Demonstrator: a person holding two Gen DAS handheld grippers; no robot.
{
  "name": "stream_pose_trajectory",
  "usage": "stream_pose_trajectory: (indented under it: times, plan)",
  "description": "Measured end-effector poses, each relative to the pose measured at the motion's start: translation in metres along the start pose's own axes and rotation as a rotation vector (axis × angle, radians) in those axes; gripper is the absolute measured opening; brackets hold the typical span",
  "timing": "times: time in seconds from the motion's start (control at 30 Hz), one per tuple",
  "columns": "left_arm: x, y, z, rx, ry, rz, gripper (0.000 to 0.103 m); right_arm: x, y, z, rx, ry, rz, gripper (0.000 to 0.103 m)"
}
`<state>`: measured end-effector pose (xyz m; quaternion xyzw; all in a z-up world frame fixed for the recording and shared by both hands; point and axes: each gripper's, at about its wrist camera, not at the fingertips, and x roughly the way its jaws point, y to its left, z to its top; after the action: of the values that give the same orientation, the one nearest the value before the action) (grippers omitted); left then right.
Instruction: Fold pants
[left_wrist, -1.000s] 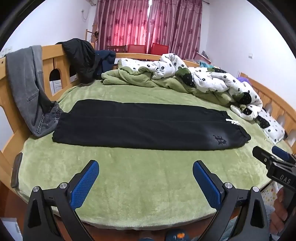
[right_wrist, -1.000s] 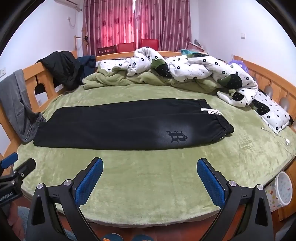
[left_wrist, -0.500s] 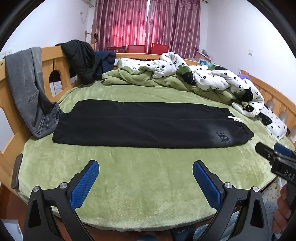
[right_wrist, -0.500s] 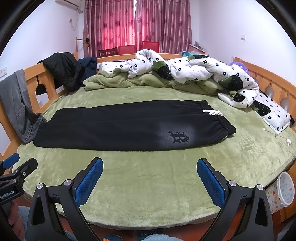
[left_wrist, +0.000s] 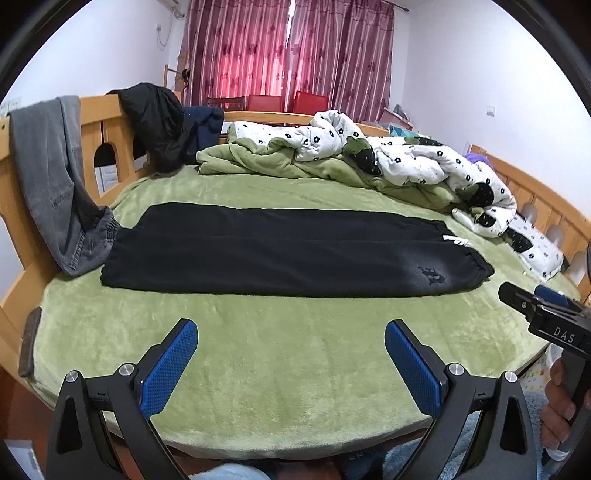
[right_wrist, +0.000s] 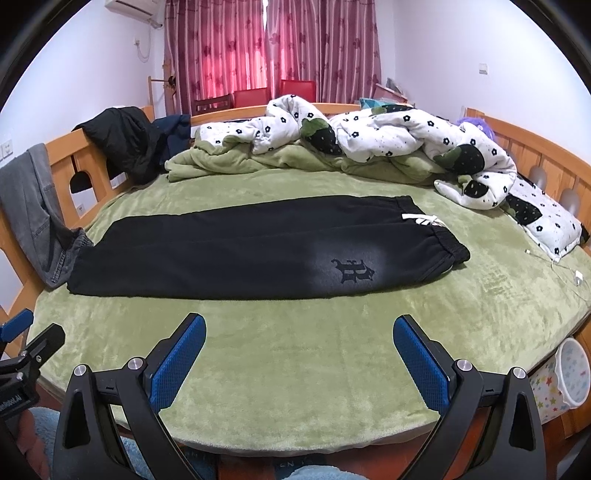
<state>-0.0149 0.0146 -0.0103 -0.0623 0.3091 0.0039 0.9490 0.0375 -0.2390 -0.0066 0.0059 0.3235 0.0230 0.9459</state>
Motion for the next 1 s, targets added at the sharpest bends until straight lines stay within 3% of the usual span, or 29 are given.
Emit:
stream_pose_trajectory:
  times: [0.37,1.0]
  plan:
    - [0.007,0.017,-0.002,-0.089,0.029,-0.026,0.102,-0.006,-0.02,-0.002,0.023,-0.001,-0.013,0.1]
    - [0.018,0.039,0.001,-0.179,0.051,-0.07,0.102,-0.002,0.011,-0.002,-0.052,-0.022,0.01,0.1]
